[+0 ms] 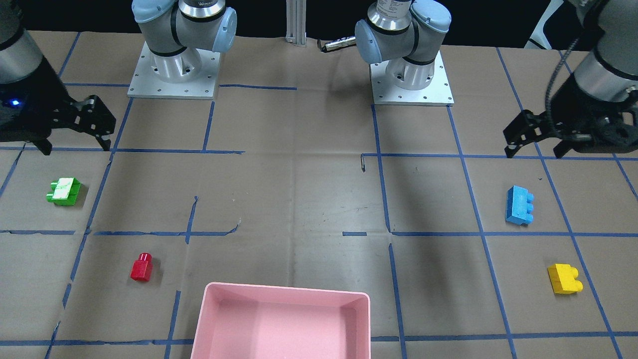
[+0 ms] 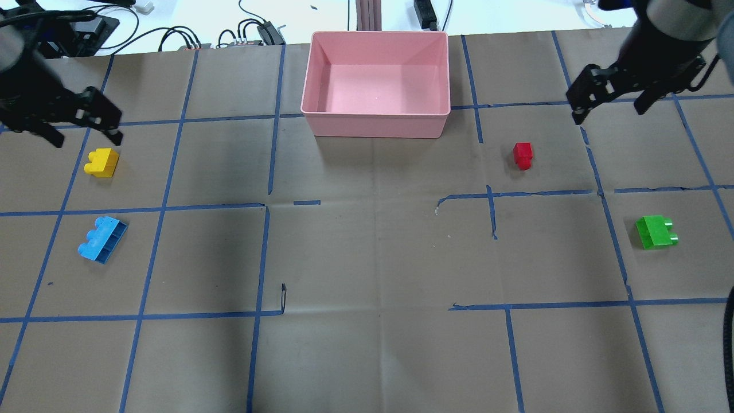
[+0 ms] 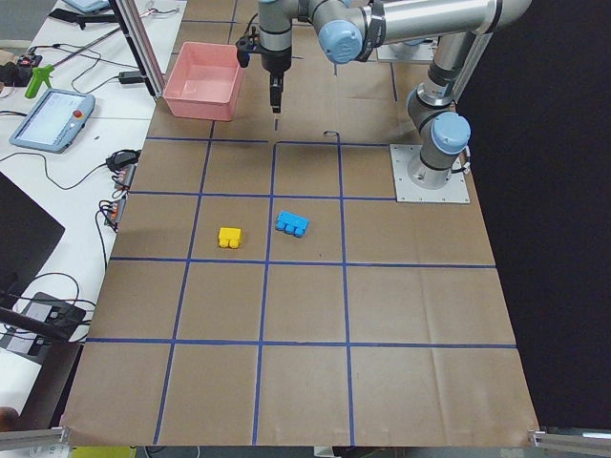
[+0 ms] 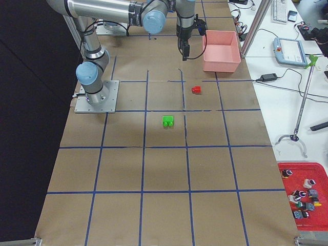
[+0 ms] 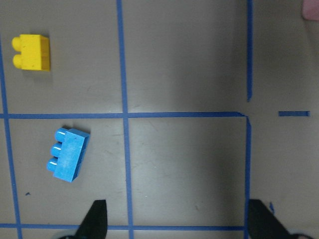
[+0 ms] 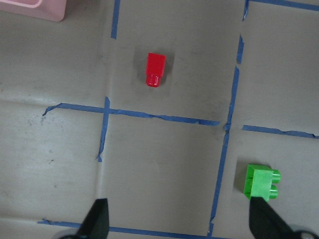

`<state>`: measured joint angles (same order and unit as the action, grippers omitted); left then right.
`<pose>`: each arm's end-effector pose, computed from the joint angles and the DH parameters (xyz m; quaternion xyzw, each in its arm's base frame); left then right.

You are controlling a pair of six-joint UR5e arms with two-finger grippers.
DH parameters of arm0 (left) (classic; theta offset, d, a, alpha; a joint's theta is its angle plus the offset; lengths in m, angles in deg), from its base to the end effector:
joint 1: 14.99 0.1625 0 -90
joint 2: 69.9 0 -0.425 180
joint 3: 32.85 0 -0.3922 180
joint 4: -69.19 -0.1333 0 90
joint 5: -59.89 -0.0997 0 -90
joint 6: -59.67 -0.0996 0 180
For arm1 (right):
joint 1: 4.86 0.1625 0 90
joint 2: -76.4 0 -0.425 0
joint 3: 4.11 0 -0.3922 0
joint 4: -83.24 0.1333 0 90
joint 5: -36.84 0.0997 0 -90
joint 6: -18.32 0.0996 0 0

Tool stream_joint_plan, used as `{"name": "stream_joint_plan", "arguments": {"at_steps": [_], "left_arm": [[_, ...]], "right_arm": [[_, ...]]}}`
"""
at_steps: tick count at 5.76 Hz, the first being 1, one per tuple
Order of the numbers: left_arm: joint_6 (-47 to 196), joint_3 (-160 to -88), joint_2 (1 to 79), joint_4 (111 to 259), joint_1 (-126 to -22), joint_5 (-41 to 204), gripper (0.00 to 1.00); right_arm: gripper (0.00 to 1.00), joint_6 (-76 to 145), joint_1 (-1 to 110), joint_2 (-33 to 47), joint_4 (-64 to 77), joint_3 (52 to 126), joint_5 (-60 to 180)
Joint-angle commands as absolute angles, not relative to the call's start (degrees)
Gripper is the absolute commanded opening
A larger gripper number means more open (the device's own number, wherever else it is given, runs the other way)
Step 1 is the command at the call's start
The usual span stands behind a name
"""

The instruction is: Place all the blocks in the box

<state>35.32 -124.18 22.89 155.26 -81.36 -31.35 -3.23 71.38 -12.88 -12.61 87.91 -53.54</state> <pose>0.0848 -0.5209 0.4589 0.0063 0.9999 0.0059 0.0092 0.0094 -0.5192 0.4747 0.0678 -0.9973 0.0249 0.0114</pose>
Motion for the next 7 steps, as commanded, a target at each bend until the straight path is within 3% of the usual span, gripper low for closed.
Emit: {"name": "stream_joint_plan", "arguments": {"at_steps": [1,4,7], "left_arm": [[18.89,-124.26,26.67,152.45,-73.2,-31.34,1.0],[-2.06,-130.11,28.09,144.48,-67.14,-30.99,0.99],[1.17,-142.51,30.72,126.8,-66.94,-30.55,0.99]], "right_arm": [[1.0,-13.27,64.17,-12.99,-12.74,87.91,-53.16],[1.0,-18.69,60.01,-12.47,-18.3,90.36,-53.17],[1.0,-21.14,53.07,-6.6,-34.71,102.11,-53.07]]}}
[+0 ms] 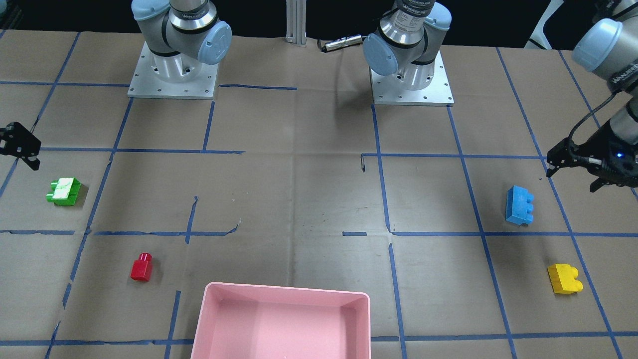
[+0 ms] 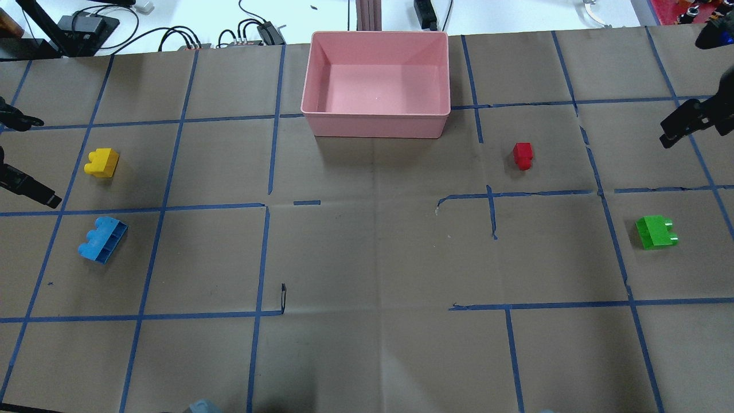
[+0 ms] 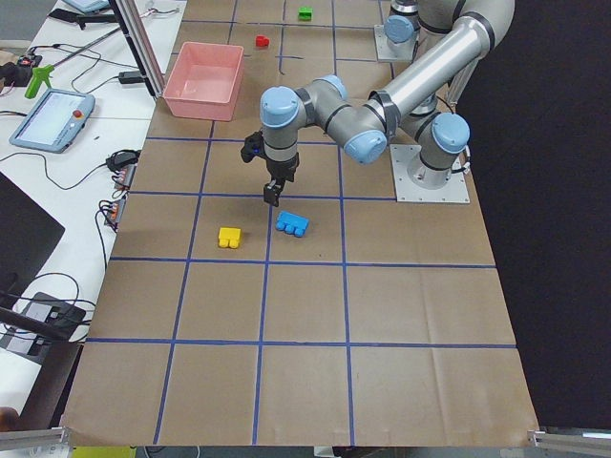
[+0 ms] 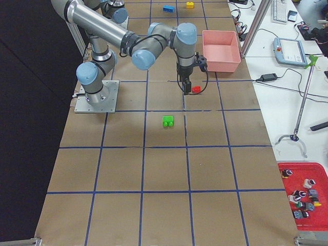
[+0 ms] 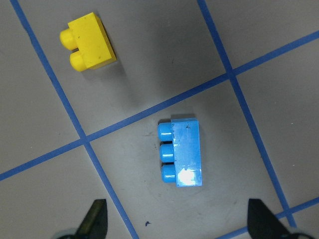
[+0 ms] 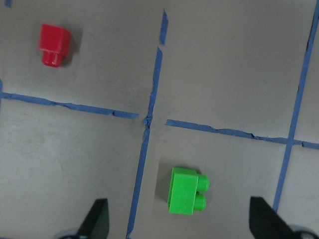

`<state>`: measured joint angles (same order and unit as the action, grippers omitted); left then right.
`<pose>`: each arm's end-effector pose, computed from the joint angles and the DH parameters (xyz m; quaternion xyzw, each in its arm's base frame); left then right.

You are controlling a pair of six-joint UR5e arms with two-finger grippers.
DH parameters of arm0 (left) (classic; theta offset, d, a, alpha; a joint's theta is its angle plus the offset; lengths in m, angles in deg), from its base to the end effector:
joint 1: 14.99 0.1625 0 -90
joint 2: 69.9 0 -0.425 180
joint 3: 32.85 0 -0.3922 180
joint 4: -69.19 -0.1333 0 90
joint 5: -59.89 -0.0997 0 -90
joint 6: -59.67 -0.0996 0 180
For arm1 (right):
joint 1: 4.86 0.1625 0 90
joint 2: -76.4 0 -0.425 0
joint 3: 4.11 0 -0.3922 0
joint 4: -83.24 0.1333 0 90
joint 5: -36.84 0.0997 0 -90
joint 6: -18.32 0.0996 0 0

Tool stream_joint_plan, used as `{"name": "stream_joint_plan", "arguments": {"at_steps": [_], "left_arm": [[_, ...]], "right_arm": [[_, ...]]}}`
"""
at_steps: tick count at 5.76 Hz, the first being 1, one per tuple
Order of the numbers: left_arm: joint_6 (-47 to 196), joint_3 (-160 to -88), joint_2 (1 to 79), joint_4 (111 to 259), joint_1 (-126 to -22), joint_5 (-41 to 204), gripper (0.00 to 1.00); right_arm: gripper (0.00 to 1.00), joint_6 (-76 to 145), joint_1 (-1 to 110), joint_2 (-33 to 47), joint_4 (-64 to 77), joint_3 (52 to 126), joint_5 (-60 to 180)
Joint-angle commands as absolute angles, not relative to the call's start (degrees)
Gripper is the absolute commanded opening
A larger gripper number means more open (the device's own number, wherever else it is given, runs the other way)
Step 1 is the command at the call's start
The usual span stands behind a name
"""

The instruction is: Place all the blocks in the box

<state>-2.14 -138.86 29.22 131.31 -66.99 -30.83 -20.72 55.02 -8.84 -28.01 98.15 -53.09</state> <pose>0.2203 -0.4964 0.3209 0.2061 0.9782 -0.0106 0.0224 -0.1441 -0.5142 0.3793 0.0777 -0.9963 0.0307 0.0204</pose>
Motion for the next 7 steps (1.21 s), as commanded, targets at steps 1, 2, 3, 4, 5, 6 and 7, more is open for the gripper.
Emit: {"name": "stream_joint_plan", "arguments": {"at_steps": [1,2,3,4,5,6,7], "left_arm": [[1.66,-143.24,33.35,124.5,-66.94,-28.37,0.99],[2.53,-143.51,35.37,123.78,-66.94,-28.35,0.99],[4.19,-145.42,37.05,120.81,-67.02,-28.35,0.99],[4.73,-148.14,38.72,113.47,-67.02,-28.35,0.99],[5.26,-148.51,40.39,110.18,-67.02,-28.35,0.99],[5.35,-148.52,41.01,109.97,-67.11,-28.35,0.99],[5.53,-148.61,41.28,109.97,-67.29,-28.26,0.99]], "right_arm": [[1.0,-21.23,52.1,-4.75,-40.11,105.55,-53.16],[1.0,-21.06,49.48,-3.94,-43.03,108.97,-52.98],[1.0,-20.97,49.46,-3.59,-47.15,112.05,-53.07],[1.0,-20.97,49.28,-2.19,-49.63,113.56,-53.16],[1.0,-20.97,49.11,-1.13,-49.74,114.54,-53.07],[1.0,-21.06,48.85,0.01,-51.92,115.24,-53.16],[1.0,-21.15,48.76,1.32,-52.98,115.68,-53.42]]}}
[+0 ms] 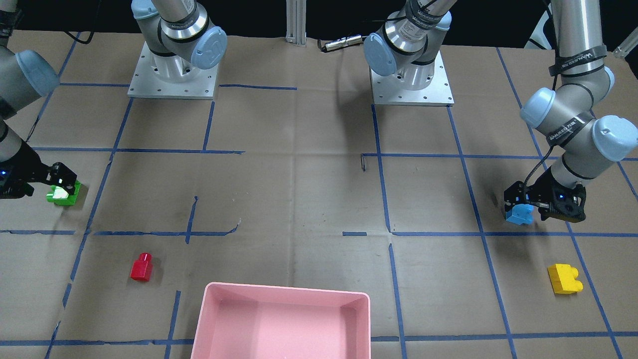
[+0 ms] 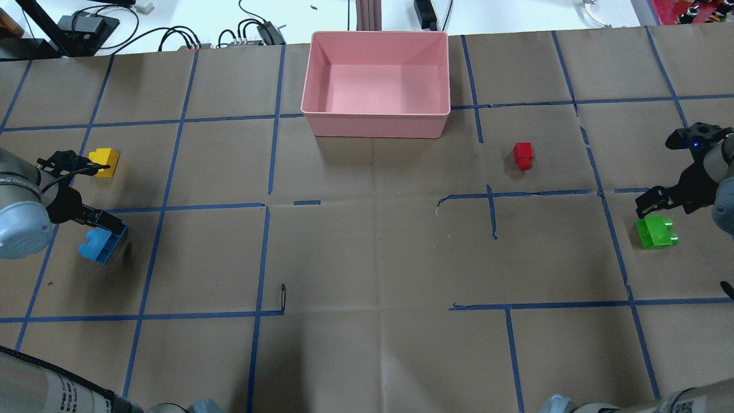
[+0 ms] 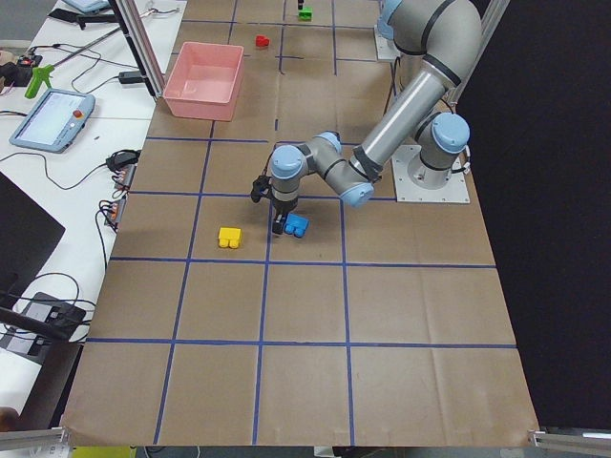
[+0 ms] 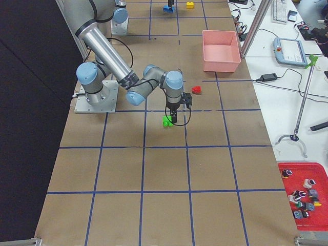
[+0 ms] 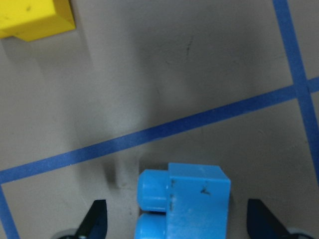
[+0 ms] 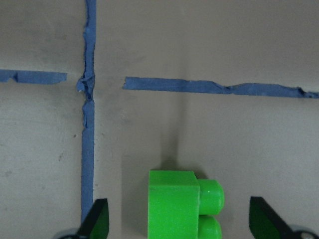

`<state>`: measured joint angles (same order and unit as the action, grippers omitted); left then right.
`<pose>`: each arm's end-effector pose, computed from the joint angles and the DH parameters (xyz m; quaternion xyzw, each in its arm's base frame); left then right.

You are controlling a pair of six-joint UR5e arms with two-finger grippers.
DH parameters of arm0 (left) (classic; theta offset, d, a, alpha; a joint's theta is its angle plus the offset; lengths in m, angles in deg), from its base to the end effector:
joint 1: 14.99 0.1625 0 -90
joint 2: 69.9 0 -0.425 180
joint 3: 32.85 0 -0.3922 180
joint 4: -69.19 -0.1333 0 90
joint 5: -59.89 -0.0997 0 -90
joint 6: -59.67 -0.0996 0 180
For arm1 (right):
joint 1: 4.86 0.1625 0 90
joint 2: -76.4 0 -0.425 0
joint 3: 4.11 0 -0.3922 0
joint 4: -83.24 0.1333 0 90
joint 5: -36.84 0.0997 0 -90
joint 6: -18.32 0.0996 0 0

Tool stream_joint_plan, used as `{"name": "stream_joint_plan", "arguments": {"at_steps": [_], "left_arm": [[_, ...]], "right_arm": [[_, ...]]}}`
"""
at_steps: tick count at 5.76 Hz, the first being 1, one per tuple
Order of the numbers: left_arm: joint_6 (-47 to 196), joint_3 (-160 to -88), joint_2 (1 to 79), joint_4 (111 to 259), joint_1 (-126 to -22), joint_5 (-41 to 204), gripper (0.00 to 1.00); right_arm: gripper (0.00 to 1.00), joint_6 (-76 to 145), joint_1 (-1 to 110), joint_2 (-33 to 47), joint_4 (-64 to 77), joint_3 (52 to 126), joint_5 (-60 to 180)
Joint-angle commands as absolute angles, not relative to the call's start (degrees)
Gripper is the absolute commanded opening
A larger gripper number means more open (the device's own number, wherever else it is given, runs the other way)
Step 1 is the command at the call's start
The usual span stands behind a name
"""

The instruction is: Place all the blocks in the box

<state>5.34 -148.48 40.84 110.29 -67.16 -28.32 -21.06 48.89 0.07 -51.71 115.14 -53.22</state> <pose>0.2143 -0.4984 0.1810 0.1438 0.9892 -0.0266 0.0051 -0.1828 -0.4746 0.2124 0.0273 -0.9995 0.0137 0.0113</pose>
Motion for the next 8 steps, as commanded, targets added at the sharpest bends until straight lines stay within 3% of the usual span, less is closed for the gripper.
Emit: {"name": "stream_joint_plan", "arguments": {"at_steps": [1,3,4,7,8], "left_arm": [[5.44,-148.69,41.37,110.15,-67.37,-28.26,0.99],[5.61,-150.09,40.93,110.23,-67.11,-28.26,0.97],[6.05,-150.88,40.84,110.15,-67.03,-28.35,0.91],[6.41,-150.19,40.41,110.23,-67.02,-30.18,0.47],[6.75,-149.67,39.53,110.15,-67.11,-31.41,0.34]], "right_arm": [[1.0,-21.23,48.67,1.51,-53.17,115.95,-53.77],[1.0,-22.02,47.01,1.78,-55.0,118.14,-53.77],[1.0,-23.16,46.3,1.86,-55.27,118.41,-53.77],[0.97,-23.17,46.21,1.87,-55.1,118.68,-54.47],[0.82,-23.08,46.21,1.87,-54.84,118.68,-54.56]]}}
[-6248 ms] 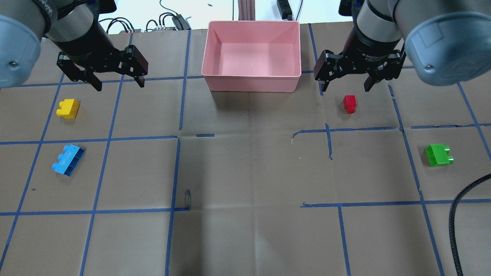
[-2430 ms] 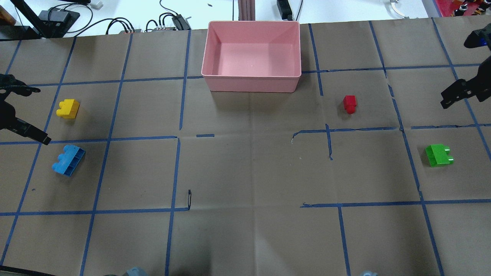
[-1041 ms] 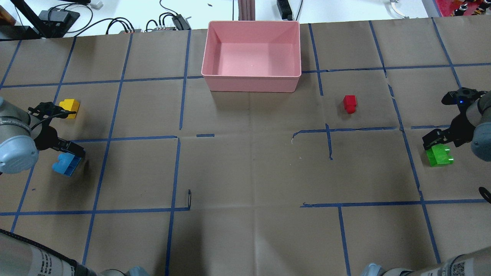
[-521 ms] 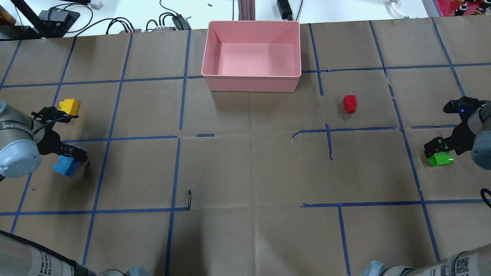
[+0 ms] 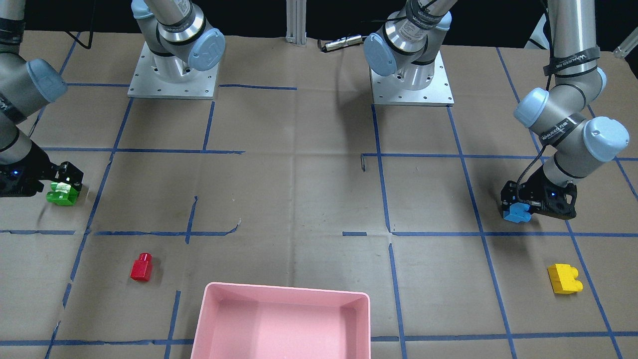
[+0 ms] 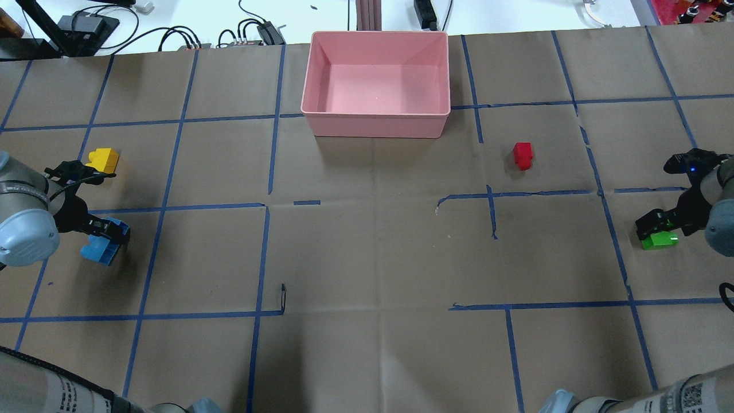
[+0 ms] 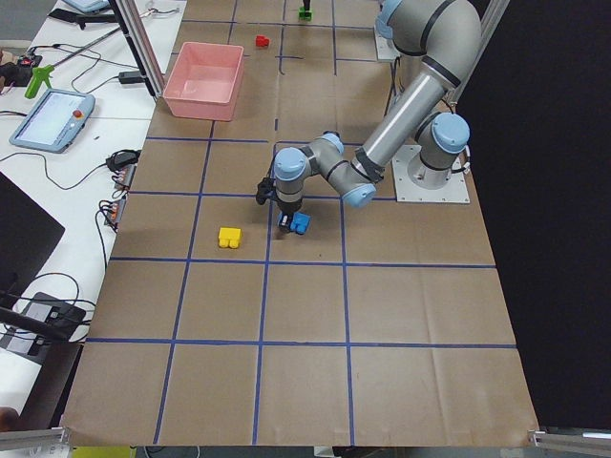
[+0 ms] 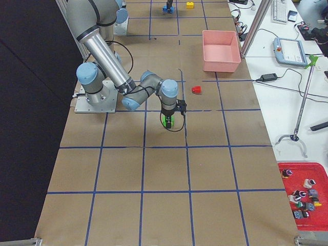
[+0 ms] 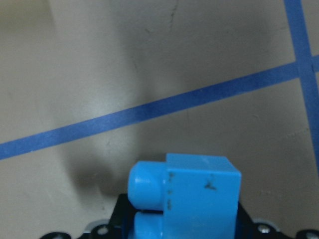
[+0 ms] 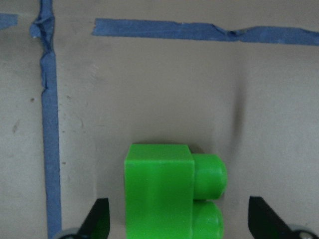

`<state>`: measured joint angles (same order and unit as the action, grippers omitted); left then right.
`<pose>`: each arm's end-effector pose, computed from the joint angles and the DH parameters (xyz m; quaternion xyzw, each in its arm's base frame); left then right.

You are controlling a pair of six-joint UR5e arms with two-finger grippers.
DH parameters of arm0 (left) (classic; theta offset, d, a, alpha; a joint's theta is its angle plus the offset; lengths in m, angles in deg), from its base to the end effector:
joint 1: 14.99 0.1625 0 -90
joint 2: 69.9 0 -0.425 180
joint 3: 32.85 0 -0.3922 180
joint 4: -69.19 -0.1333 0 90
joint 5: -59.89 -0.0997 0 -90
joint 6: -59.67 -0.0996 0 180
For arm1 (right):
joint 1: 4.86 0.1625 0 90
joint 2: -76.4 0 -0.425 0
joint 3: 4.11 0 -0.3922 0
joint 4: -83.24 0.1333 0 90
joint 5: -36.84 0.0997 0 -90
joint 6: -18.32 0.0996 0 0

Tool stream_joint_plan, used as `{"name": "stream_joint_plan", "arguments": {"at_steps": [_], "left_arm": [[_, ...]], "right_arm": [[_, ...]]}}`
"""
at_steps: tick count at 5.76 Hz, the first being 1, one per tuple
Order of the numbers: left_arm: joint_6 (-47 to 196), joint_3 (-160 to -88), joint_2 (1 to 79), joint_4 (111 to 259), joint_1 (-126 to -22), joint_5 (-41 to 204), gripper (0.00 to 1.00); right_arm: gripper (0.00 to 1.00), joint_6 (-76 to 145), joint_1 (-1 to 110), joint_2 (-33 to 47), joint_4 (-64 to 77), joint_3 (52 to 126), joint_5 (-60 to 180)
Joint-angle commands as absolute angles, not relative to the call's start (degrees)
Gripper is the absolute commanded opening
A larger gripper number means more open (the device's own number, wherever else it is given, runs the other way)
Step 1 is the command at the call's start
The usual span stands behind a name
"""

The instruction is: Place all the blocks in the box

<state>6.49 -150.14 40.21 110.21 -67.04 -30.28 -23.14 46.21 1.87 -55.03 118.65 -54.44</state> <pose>0.2112 -0.4871 0.1761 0.1325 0.9911 -0.0086 0.0109 -0.1961 -0.4514 0.1801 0.0221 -0.9997 -0.0069 0.0088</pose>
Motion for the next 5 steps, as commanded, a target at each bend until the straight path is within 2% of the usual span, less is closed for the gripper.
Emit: {"name": "stream_joint_plan", "arguments": {"at_steps": [1,2,3,5], "left_arm": [[7.89,-147.4,39.52,110.58,-67.29,-31.51,0.3],[8.42,-143.9,39.61,111.72,-67.98,-31.17,0.3],[11.65,-137.86,39.44,117.82,-70.08,-30.73,0.28],[25.74,-120.05,39.96,137.99,-78.31,-29.93,0.28]], "right_arm": [[0.48,-22.99,46.21,1.95,-54.32,118.76,-54.48],[0.1,-22.38,46.21,1.95,-54.22,118.68,-54.48],[0.05,-22.46,46.29,1.69,-54.05,118.24,-54.04],[0.09,-22.99,46.55,0.38,-53.78,114.4,-53.68]]}}
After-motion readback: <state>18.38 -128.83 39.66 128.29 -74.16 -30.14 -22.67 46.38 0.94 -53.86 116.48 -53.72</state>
